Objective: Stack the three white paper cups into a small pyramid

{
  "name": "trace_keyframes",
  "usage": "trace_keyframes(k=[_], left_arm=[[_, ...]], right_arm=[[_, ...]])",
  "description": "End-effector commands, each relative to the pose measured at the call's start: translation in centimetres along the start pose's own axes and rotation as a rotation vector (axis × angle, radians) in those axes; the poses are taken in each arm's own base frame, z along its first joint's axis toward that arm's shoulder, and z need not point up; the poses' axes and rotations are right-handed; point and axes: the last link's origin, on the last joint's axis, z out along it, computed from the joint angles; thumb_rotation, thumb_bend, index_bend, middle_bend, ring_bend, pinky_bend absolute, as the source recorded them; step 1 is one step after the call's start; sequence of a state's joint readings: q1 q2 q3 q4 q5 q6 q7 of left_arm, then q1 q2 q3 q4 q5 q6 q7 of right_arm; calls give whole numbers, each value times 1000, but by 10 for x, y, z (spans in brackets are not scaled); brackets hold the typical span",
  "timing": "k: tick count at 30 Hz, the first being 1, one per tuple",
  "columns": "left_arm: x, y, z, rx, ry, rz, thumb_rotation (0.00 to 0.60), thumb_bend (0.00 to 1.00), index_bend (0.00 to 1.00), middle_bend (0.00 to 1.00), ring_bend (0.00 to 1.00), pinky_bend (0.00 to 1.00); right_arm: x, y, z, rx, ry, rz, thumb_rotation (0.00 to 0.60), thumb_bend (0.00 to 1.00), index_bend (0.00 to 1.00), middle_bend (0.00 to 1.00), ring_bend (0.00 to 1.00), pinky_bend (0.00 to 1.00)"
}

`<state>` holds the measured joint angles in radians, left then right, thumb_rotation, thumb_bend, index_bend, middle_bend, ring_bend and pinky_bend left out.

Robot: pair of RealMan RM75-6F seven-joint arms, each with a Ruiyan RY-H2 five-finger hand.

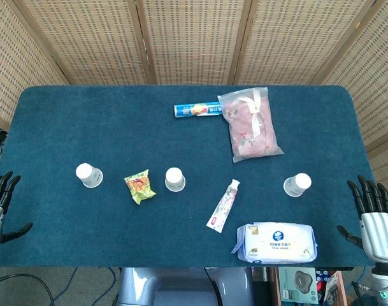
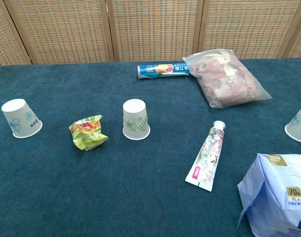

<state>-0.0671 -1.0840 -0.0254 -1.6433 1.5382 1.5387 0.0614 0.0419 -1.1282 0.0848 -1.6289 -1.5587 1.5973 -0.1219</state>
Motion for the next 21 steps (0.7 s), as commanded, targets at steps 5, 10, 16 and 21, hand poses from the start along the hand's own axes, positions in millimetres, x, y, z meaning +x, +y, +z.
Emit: trace_keyframes(k=[5, 10, 16, 21], left_arm=[[-1, -1, 1, 4, -3, 2, 600, 140, 0, 0, 0, 0], [-4, 1, 5, 6, -10, 13, 600, 139, 0, 0, 0, 0], [-7, 2, 8, 18, -12, 41, 600, 141, 0, 0, 0, 0], [-9, 3, 9, 25, -12, 50, 600, 141, 0, 0, 0, 0]], right_arm=[[-7, -3, 18, 34, -59, 60, 600, 0, 0, 0, 0, 0], [-27, -3, 77, 78, -199, 50, 600, 0, 0, 16, 0, 0], [-45, -1, 120, 54, -335, 107, 600, 0, 3, 119, 17, 76], [-62, 0, 145, 31, -402, 93, 600, 20, 54, 182, 72, 139]])
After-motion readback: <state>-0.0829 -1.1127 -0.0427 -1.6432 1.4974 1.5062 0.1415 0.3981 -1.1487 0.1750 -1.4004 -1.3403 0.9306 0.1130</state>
